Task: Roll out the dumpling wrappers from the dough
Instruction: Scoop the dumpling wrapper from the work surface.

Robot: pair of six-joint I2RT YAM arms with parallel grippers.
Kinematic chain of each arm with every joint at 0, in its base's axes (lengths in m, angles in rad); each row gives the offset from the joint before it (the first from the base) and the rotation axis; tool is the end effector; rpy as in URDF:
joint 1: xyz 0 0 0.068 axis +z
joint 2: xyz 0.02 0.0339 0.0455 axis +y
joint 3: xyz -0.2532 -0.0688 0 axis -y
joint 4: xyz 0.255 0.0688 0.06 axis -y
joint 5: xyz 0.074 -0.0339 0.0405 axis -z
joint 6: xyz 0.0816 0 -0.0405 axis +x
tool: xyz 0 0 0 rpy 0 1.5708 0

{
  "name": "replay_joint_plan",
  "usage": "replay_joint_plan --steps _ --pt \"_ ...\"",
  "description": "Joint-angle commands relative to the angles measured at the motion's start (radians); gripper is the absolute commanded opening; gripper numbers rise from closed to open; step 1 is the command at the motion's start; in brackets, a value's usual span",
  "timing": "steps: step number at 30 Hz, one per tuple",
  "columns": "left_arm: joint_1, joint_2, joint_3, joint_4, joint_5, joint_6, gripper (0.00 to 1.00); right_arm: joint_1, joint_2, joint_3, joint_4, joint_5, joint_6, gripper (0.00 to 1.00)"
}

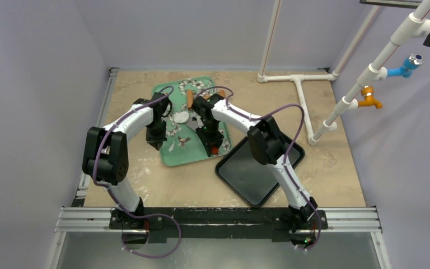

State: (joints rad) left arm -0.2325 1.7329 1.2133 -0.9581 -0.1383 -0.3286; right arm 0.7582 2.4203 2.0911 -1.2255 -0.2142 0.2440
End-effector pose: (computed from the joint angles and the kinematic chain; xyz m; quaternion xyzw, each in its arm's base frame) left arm 0.3202 -0.0643 0.1347 -0.0511 0.9952 0.0535 0.0637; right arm 0.3317 0.3381 0.1013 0.2536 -0.9613 -0.0976 0.0443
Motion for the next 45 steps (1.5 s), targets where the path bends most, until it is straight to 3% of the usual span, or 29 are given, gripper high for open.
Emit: replay_joint_plan --steps 1,5,11,14,22,25,29,31,34,40,45 --pt "-0.008 -0.038 0.043 -0.01 -0.014 0.02 0.0 -0.009 0.069 0.082 -0.071 0.083 -0.009 0.0" --pt "-0.003 0.012 0.166 -0.071 -0.052 0.022 0.0 -0.014 0.068 0.076 -0.065 0.077 -0.014 0.0" --pt "0.022 0.111 0.313 -0.126 -0.058 -0.004 0.31 -0.014 0.048 0.03 -0.026 0.066 -0.017 0.0" --pt "0.048 0.203 0.388 -0.157 -0.049 -0.016 0.4 -0.014 0.047 0.033 -0.011 0.051 -0.018 0.0" --pt "0.083 0.419 0.604 -0.231 -0.026 -0.015 0.4 -0.014 0.026 0.014 0.0 0.05 -0.023 0.0" --pt "0.097 0.492 0.678 -0.272 -0.022 -0.011 0.3 -0.014 0.024 0.012 0.004 0.049 -0.024 0.0" --pt "0.099 0.541 0.745 -0.318 0.029 -0.003 0.29 -0.014 0.026 0.015 0.007 0.041 -0.027 0.0" --pt "0.096 0.524 0.717 -0.32 0.018 -0.005 0.21 -0.013 0.025 0.017 0.01 0.045 -0.028 0.0" --pt "0.093 0.419 0.511 -0.252 0.021 -0.018 0.15 -0.014 0.014 0.001 0.022 0.046 -0.028 0.0" --pt "0.072 0.304 0.325 -0.218 0.021 -0.031 0.13 -0.015 -0.014 -0.042 0.043 0.052 -0.032 0.0" --pt "-0.012 0.174 0.115 -0.103 0.169 -0.012 0.12 -0.016 -0.037 -0.076 0.052 0.064 -0.036 0.0"
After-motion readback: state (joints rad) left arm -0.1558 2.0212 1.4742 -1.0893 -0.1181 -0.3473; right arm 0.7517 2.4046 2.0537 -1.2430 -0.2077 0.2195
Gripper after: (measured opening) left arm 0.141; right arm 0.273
